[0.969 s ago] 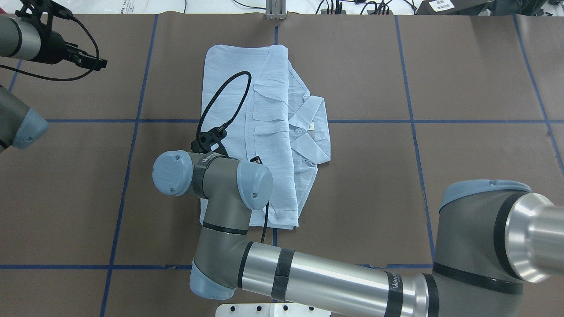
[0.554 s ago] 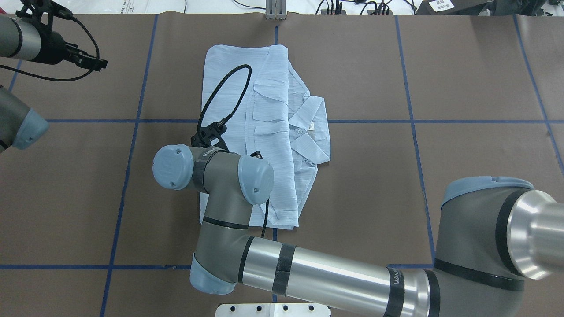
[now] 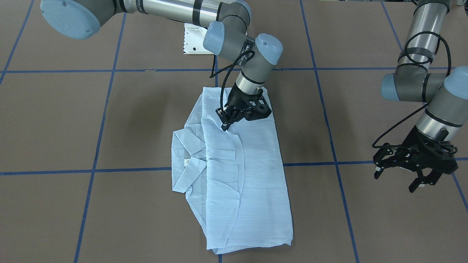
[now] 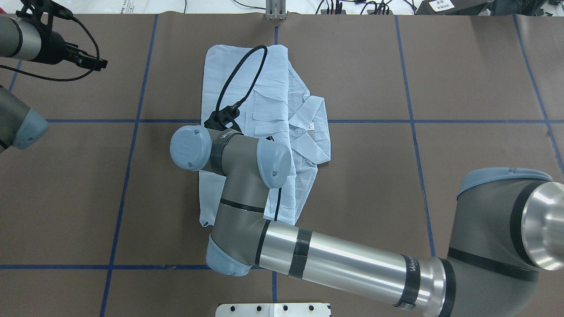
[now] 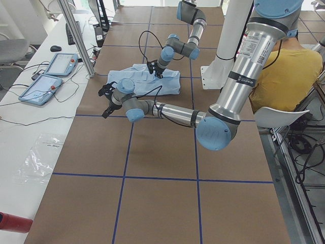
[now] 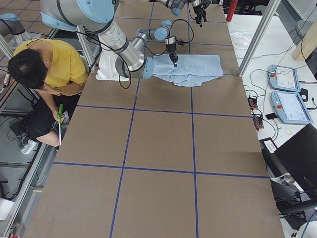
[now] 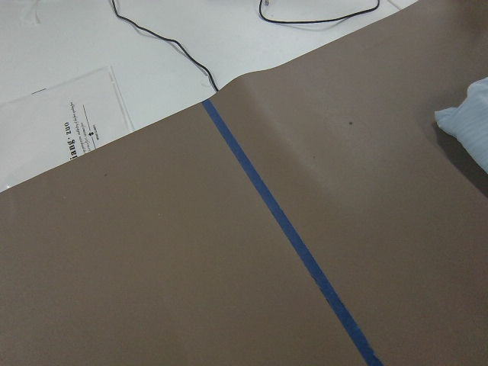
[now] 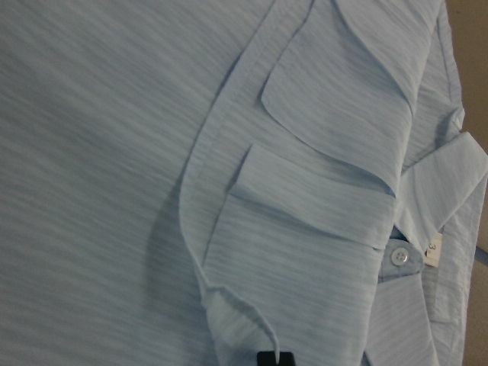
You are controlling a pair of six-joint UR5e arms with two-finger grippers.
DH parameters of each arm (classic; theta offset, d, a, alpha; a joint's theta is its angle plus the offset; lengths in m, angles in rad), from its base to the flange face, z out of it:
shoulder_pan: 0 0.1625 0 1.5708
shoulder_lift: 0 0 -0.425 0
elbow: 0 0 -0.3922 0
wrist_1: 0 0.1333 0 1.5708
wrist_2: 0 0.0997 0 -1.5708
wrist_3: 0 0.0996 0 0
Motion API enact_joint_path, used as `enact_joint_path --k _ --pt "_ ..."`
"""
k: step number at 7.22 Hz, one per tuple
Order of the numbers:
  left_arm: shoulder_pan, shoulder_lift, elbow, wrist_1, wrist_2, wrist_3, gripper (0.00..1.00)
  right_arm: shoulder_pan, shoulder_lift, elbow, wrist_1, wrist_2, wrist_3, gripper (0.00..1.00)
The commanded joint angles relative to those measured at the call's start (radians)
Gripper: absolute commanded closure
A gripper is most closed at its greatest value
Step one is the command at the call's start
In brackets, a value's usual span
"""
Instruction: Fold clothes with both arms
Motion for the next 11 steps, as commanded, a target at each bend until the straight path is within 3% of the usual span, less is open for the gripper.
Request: enact_joint_path --k 1,3,5,6,7,9,10,11 --pt "0.000 0.000 0.000 0.000 0.000 0.000 0.00 0.011 -0.182 0.227 -0.034 0.000 0.006 1.00" --pt "0.000 0.000 0.000 0.000 0.002 0.000 0.00 0.012 -0.349 0.409 -0.034 -0.001 0.016 0.97" --pt "0.000 0.015 0.000 -0.014 0.002 0.002 0.00 0.035 -0.407 0.456 -0.034 -0.001 0.016 0.88" --pt "0.000 0.017 0.002 -0.021 0.002 0.000 0.00 0.044 -0.416 0.452 -0.033 -0.004 0.016 0.55" --pt "0.000 0.017 0.000 -0.022 0.002 -0.002 0.00 0.047 -0.427 0.455 -0.023 -0.006 0.034 0.01" --pt "0.006 0.020 -0.002 -0.023 0.000 -0.002 0.00 0.072 -0.404 0.477 -0.020 0.002 0.126 0.00" --pt "0.006 0.020 -0.018 -0.022 -0.004 -0.015 0.00 0.104 -0.408 0.522 0.054 0.012 0.131 0.00" --pt "0.011 0.031 -0.070 -0.020 -0.006 -0.128 0.00 0.163 -0.422 0.536 0.176 0.117 0.141 0.00"
